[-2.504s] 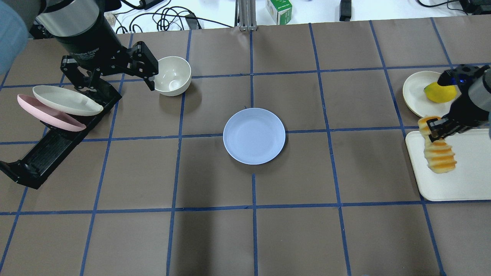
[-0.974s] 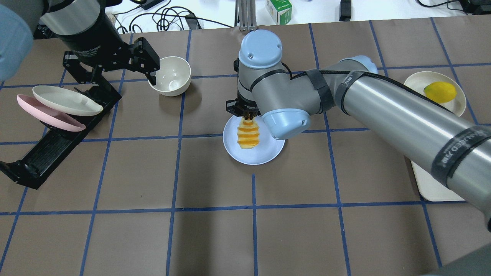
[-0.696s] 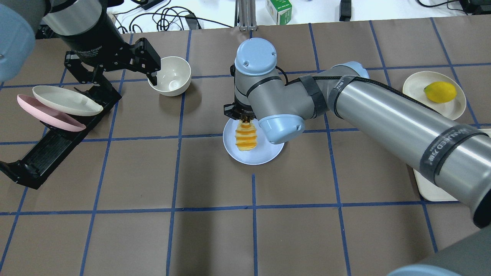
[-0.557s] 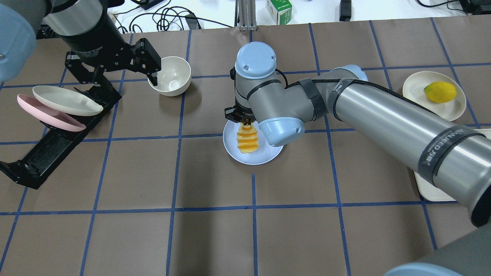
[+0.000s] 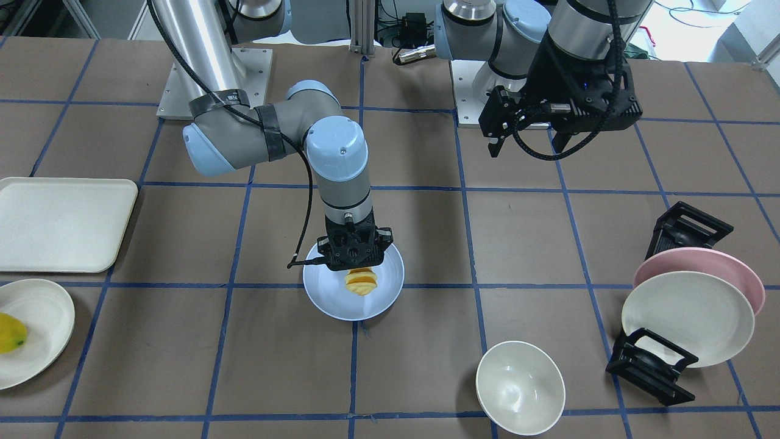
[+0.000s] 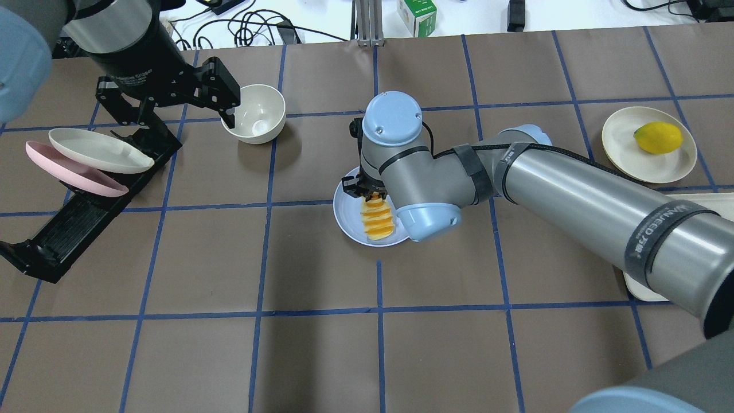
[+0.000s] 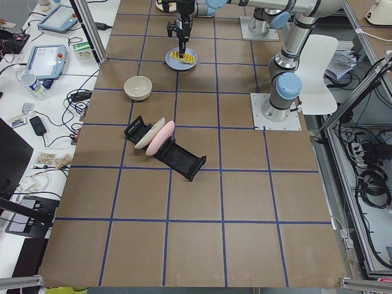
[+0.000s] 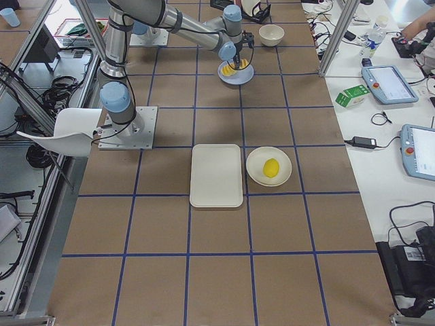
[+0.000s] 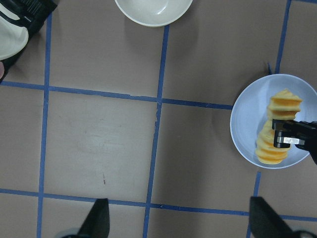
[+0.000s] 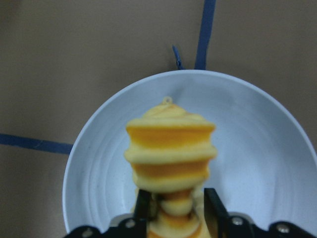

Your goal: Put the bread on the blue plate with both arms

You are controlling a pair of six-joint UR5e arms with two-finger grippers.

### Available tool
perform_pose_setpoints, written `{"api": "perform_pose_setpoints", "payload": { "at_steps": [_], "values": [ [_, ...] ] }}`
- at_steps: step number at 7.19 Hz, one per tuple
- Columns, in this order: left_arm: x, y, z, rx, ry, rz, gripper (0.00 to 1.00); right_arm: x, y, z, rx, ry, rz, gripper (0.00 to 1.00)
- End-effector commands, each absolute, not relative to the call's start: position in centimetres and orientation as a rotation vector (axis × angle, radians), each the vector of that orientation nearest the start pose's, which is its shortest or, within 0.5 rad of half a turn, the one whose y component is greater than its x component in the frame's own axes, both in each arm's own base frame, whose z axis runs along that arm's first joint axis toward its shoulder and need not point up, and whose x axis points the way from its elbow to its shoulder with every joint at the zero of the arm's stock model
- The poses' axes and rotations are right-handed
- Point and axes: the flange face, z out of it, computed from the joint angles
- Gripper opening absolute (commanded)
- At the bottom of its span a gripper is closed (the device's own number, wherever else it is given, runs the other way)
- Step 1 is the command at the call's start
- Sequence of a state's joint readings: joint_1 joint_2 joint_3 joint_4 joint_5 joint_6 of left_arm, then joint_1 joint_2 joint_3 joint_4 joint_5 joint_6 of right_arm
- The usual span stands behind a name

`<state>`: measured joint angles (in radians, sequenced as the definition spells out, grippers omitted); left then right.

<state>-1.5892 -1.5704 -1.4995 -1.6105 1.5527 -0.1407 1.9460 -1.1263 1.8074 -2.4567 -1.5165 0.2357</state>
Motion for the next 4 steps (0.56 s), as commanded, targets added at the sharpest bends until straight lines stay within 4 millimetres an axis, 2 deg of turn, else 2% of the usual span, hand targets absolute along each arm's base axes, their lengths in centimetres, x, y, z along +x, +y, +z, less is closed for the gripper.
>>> {"api": "perform_pose_setpoints", "payload": {
  "at_steps": [1, 2, 3, 4],
  "values": [
    [-14.5, -49.1, 52.0, -0.191, 3.155, -0.051, 1.0, 33.8, -52.2, 24.9, -0.2, 2.97, -0.398, 1.0],
    [-14.4, -49.0, 52.2, -0.193, 3.155, -0.058, 1.0, 31.9, -53.6, 27.4, -0.149, 2.966, -0.44, 1.0],
    [-14.5, -49.0, 52.2, -0.191, 3.155, -0.056, 1.0, 29.2, -53.7, 30.4, -0.095, 2.995, -0.372, 1.0],
    [-14.5, -49.0, 52.2, -0.191, 3.154, -0.056, 1.0, 25.1, -53.5, 33.7, -0.114, 3.031, -0.301, 1.0]
  ]
}}
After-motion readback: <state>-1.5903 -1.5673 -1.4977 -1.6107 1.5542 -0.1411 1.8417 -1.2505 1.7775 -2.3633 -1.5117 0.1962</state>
